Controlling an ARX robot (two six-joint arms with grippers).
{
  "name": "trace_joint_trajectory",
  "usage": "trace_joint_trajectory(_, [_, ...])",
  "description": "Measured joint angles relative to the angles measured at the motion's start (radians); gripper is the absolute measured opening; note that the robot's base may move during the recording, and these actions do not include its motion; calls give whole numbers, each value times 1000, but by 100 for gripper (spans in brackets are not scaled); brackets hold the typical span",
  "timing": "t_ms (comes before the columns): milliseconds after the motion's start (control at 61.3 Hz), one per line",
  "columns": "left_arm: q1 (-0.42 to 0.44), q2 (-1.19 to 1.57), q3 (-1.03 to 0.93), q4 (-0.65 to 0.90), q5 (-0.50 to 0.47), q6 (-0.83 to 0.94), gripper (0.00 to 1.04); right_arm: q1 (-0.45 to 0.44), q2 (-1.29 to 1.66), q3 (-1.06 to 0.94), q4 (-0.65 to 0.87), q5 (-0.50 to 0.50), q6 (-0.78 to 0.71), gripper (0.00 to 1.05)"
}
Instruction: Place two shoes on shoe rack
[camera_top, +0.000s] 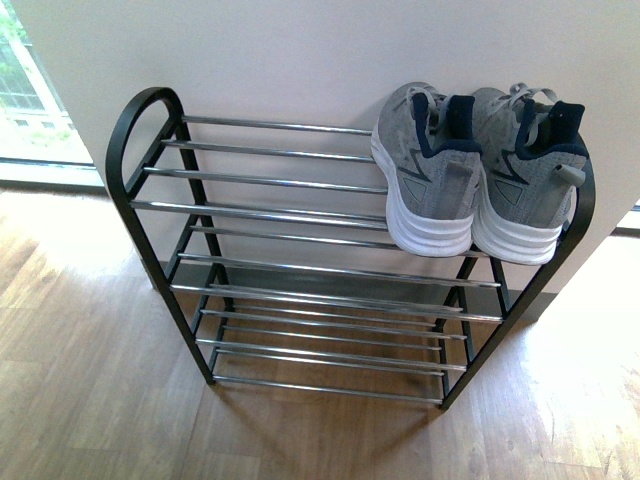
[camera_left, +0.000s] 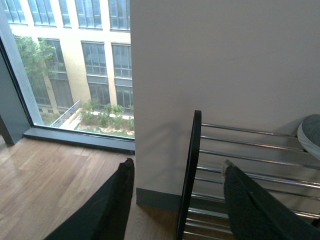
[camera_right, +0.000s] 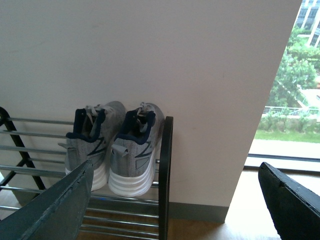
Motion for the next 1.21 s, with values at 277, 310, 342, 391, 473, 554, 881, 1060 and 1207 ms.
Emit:
trace_joint_trajectory(277, [0,0,0,0,1,2,95,0,0,0,0,1,0,96])
trace_joint_trajectory(310, [0,0,0,0,1,2,95,0,0,0,0,1,0,96])
trace_joint_trajectory(342, [0,0,0,0,1,2,95,0,0,0,0,1,0,96])
trace_joint_trajectory(391, [0,0,0,0,1,2,95,0,0,0,0,1,0,96])
trace_joint_trajectory(473, [0,0,0,0,4,2,95,0,0,0,0,4,0,96])
trace_joint_trajectory(554, [0,0,0,0,4,2,95,0,0,0,0,6,0,96])
trace_joint_trajectory(881, [0,0,0,0,3,2,95,0,0,0,-1,3,0,96])
trace_joint_trajectory(1060, [0,0,0,0,3,2,95,0,0,0,-2,3,1,96])
trace_joint_trajectory(1207, [0,0,0,0,3,3,95,0,0,0,-2,4,3,96])
